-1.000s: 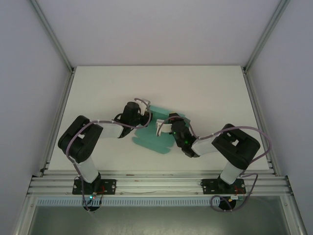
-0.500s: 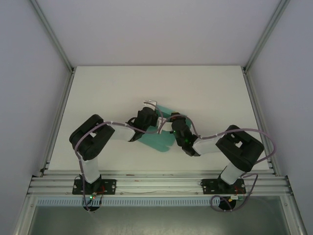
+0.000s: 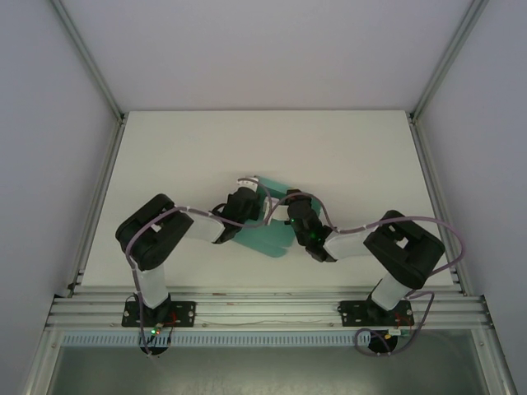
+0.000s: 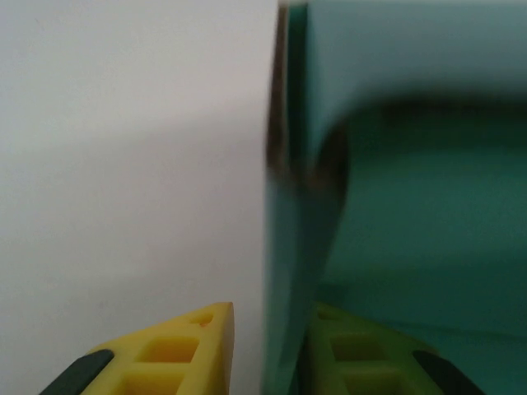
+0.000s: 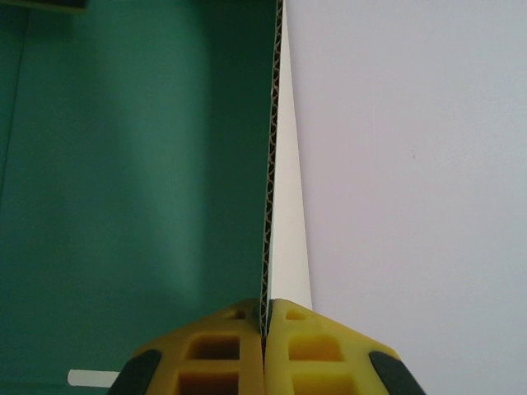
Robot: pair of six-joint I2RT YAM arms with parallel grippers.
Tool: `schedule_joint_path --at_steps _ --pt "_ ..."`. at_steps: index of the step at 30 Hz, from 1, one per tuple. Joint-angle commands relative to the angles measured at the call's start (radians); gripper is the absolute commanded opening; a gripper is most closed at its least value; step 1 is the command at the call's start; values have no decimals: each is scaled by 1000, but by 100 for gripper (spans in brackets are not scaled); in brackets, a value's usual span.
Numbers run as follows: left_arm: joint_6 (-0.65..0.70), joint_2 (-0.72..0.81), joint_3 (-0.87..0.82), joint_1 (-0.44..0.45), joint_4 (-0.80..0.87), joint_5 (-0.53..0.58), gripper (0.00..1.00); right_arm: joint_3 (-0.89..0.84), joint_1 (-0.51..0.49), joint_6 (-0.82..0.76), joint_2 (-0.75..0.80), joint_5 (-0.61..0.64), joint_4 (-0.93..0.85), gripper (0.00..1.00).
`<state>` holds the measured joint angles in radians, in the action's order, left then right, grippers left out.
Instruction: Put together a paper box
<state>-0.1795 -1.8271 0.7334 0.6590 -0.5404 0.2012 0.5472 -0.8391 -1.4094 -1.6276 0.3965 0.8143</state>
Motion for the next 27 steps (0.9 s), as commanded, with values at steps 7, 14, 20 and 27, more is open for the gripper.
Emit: schedule_joint_path --at_steps 7,14,20,27 --pt "-12 83 -4 -10 51 -27 42 -4 -12 32 -9 -41 -142 0" --pt "-11 88 29 -68 87 -48 34 1 -13 33 1 -42 -155 0" --pt "41 54 49 -72 59 -100 3 4 -13 42 -5 -47 -159 0" --pt "22 45 40 -64 49 -101 0 30 -12 187 46 -18 -196 30"
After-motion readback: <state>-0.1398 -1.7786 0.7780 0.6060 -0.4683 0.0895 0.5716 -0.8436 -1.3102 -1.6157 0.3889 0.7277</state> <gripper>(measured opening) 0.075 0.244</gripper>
